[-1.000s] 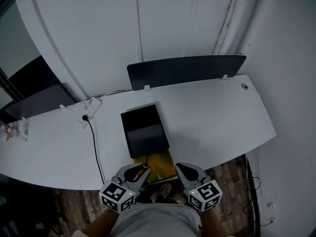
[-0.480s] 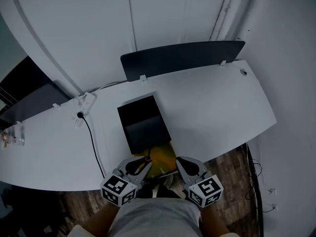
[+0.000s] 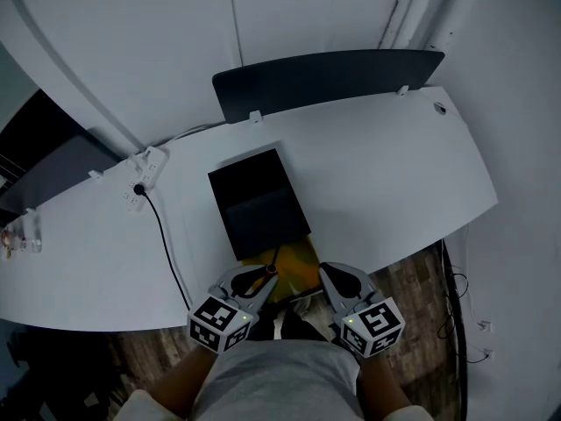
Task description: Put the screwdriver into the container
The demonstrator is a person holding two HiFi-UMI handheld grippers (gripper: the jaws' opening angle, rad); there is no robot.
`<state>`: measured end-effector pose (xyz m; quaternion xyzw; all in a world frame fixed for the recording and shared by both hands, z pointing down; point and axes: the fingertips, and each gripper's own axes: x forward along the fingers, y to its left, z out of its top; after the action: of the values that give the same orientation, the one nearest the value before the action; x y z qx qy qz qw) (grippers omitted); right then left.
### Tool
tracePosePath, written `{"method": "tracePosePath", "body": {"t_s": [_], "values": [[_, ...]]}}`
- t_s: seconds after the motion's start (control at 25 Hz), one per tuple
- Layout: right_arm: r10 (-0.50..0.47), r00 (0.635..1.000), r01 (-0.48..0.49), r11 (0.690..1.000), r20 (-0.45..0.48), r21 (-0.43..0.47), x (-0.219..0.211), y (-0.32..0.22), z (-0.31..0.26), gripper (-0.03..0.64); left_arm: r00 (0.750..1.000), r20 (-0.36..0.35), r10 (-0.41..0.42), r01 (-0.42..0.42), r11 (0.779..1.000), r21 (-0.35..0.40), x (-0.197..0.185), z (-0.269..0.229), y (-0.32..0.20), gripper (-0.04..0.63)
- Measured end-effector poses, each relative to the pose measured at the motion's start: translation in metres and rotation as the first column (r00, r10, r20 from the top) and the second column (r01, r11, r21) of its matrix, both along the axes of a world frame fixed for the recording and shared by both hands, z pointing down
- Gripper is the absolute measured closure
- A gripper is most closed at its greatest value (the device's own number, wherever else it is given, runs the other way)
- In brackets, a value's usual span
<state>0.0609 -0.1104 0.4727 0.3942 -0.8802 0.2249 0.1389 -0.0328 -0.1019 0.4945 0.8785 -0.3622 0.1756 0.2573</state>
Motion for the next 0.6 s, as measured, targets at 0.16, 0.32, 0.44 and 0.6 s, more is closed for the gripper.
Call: {"method": "tracePosePath", "body": {"t_s": [0.16,0.32,0.44,0.6], "values": [[0.016,1.0,-0.016,1.0,0.005,-0.008,0.0,-0.003,0.005,0.603,0.999,0.03,0.024,-0.024,0.999,-0.024,0.001,0.014,0.0,0.528],[0.02,1.0,-0.02,1.0,0.007,-0.012,0.0,-0.004,0.008,0.603,0.996,0.069,0.052,-0.05,0.998,-0.028,0.004,0.024,0.0,0.528],[0.014,1.0,-0.014,1.0,0.006,-0.022,-0.001,-0.002,0.013,0.603,0.993,0.093,0.071,-0.068,0.997,-0.037,0.006,0.034,0.001,0.528],[0.001,1.0,-0.002,0.999,-0.006,-0.033,-0.003,-0.001,0.02,0.603,0.989,0.115,0.088,-0.082,0.995,-0.057,0.007,0.047,0.0,0.528]]}}
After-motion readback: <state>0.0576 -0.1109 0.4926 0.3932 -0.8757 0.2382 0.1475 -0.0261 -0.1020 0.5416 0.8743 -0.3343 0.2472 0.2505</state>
